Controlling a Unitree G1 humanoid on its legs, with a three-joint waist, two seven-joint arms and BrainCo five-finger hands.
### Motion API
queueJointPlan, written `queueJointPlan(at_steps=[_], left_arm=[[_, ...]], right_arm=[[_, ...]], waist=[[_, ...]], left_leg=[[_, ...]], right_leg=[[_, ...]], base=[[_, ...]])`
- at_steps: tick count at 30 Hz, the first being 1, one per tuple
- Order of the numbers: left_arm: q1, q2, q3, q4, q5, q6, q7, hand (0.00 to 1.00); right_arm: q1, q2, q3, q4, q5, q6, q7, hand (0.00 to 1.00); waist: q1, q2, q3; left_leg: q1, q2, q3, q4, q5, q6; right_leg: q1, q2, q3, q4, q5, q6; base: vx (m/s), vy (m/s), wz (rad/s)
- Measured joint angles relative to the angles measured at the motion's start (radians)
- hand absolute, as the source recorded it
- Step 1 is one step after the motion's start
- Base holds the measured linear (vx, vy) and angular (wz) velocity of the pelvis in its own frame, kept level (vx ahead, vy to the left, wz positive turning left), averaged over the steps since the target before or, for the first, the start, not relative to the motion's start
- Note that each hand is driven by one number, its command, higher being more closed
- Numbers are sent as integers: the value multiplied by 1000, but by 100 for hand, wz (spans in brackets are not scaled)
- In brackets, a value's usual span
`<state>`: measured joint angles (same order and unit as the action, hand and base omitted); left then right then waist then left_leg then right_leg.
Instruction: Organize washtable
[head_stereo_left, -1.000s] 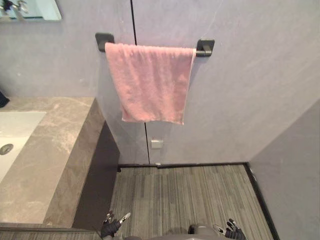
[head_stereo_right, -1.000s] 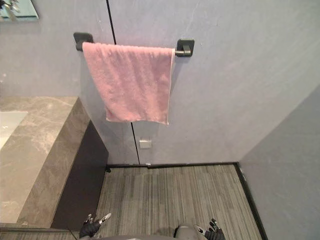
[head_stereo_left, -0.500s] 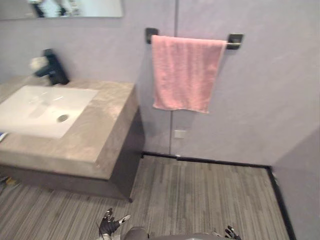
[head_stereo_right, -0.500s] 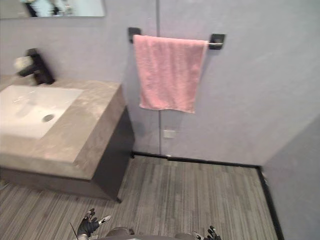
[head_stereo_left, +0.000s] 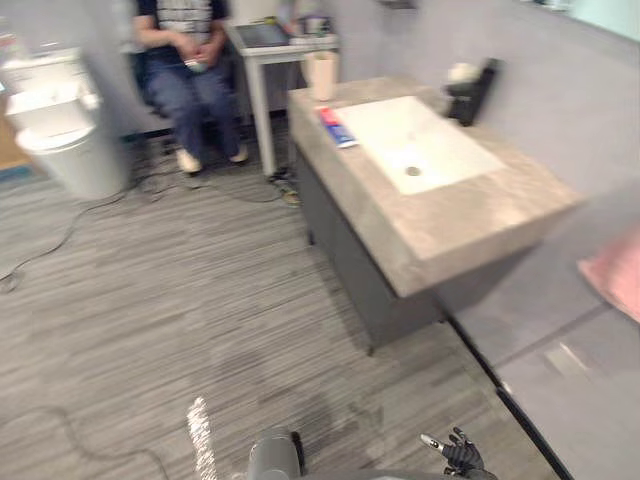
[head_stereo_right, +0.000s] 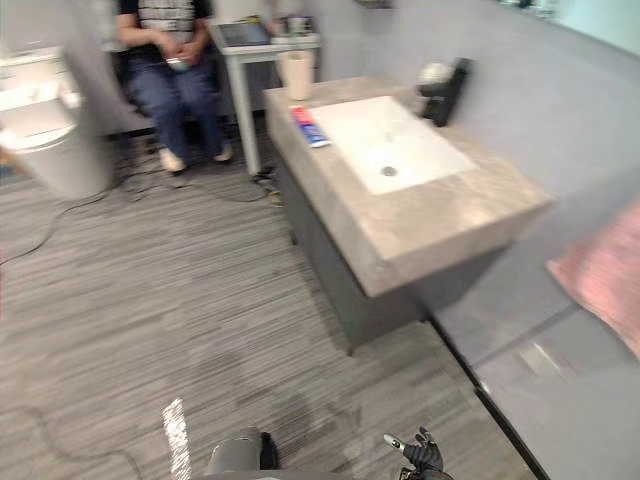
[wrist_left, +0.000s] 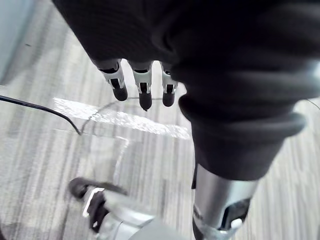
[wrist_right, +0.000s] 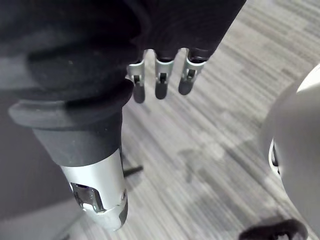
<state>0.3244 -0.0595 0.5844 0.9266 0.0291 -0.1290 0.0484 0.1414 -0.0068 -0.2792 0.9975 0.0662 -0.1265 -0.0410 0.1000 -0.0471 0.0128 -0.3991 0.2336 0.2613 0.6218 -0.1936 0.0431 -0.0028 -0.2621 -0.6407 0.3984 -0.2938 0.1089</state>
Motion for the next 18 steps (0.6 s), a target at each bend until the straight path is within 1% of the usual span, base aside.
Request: queueJointPlan(at_steps=[1, 3, 4, 5, 6, 7, 8, 9, 10, 11, 12, 13, 14, 15, 16, 17, 18], left_arm=[[-12, 3, -15, 28, 0, 0, 0, 0], [-11, 2, -26, 28, 0, -1, 0, 0], [-11, 7, -35, 28, 1, -1, -1, 0], [-19, 7, -46, 30, 3, -2, -3, 0], [-28, 9, -73, 40, 4, -5, -2, 0], [-35, 18, -93, 45, 5, -5, -3, 0], [-44, 35, -114, 41, 19, -6, -7, 0], [-53, 45, -111, 35, 28, -6, -8, 0], [-56, 49, -112, 35, 34, -5, -10, 0], [-64, 54, -115, 34, 48, -5, -17, 0], [-65, 64, -124, 34, 58, -3, -25, 0], [-65, 67, -129, 34, 63, -3, -25, 0], [-70, 76, -151, 27, 77, -4, -27, 0], [-88, 75, -158, 18, 99, -5, -28, 0], [-86, 80, -159, 17, 100, -5, -30, 0], [-79, 76, -158, 18, 103, -2, -27, 0], [-71, 66, -158, 19, 110, 1, -27, 0]], right_arm=[[-20, 1, -47, 11, -1, 3, 3, 0], [-27, 16, -63, 11, -8, 6, 6, 0], [-14, 28, -71, 8, -17, 6, 13, 0], [1, 33, -93, 1, -29, 14, 27, 0], [-2, 24, -109, -12, -35, 18, 31, 0], [-3, 17, -109, -13, -38, 19, 32, 0], [-1, 20, -109, -6, -38, 19, 36, 0], [-2, 32, -109, -1, -38, 17, 36, 0], [-1, 36, -108, -1, -37, 15, 36, 0], [-1, 39, -107, -3, -31, 14, 36, 0], [-4, 43, -105, -3, -25, 5, 38, 0], [-6, 46, -103, -3, -20, 1, 39, 0], [-15, 54, -95, -15, -6, -11, 39, 0], [-24, 44, -83, -17, 3, -21, 40, 0], [-24, 41, -69, -5, 3, -17, 40, 0], [-15, 36, -63, 8, 5, -15, 40, 0], [-4, 35, -62, 9, 7, -13, 40, 0]], waist=[[2, 25, 2], [11, 25, 3], [8, 21, 5], [-3, 28, 17], [-8, 41, 26], [-10, 49, 34], [-19, 42, 37], [-36, 23, 40], [-37, 18, 42], [-39, 11, 42], [-44, -1, 38], [-56, -4, 35], [-93, -10, 24], [-125, 6, 38], [-115, -8, 29], [-106, -16, 6], [-113, 6, -29]], left_leg=[[7, -18, -15, -63, -20, -88], [8, -58, -16, -55, -40, -56], [15, -116, -37, -27, -78, -27], [32, -172, -61, 13, -125, -1], [55, -200, -78, 38, -155, 26], [75, -216, -88, 45, -168, 38], [117, -247, -110, 32, -179, 51], [160, -272, -125, 4, -184, 59], [174, -277, -125, -9, -187, 64], [206, -296, -126, -40, -192, 72], [240, -325, -130, -98, -195, 78], [260, -334, -130, -135, -195, 78], [272, -337, -158, -113, -210, 70], [277, -342, -181, -98, -223, 95], [301, -357, -181, -109, -232, 97], [350, -366, -193, -141, -251, 101], [387, -351, -217, -179, -259, 84]], right_leg=[[34, -35, -50, -38, 41, 46], [45, -67, -62, -42, 76, 50], [61, -122, -65, 14, 84, 55], [55, -199, -8, 156, 88, 10], [3, -220, 119, 290, 101, -150], [-39, -205, 229, 381, 99, -216], [-126, -122, 425, 540, 61, -164], [-211, -32, 522, 655, 11, -87], [-252, 2, 533, 678, -6, -69], [-337, 57, 516, 670, -18, -63], [-411, 106, 476, 602, -18, -65], [-434, 124, 457, 537, -18, -65], [-458, 150, 388, 393, -16, -67], [-467, 166, 351, 277, 0, -80], [-467, 167, 351, 223, 23, -100], [-459, 187, 347, 174, 81, -160], [-444, 220, 339, 159, 97, -174]], base=[[62, 370, 102], [115, 371, 65], [181, 461, 85], [210, 550, 105], [166, 458, 88], [146, 395, 76], [148, 305, 80], [151, 255, 72], [133, 206, 41], [146, 191, 11], [166, 180, 11], [282, 145, 56], [468, 84, 114], [498, 74, 114], [553, 73, 72], [413, 82, 28], [606, 101, 31]])
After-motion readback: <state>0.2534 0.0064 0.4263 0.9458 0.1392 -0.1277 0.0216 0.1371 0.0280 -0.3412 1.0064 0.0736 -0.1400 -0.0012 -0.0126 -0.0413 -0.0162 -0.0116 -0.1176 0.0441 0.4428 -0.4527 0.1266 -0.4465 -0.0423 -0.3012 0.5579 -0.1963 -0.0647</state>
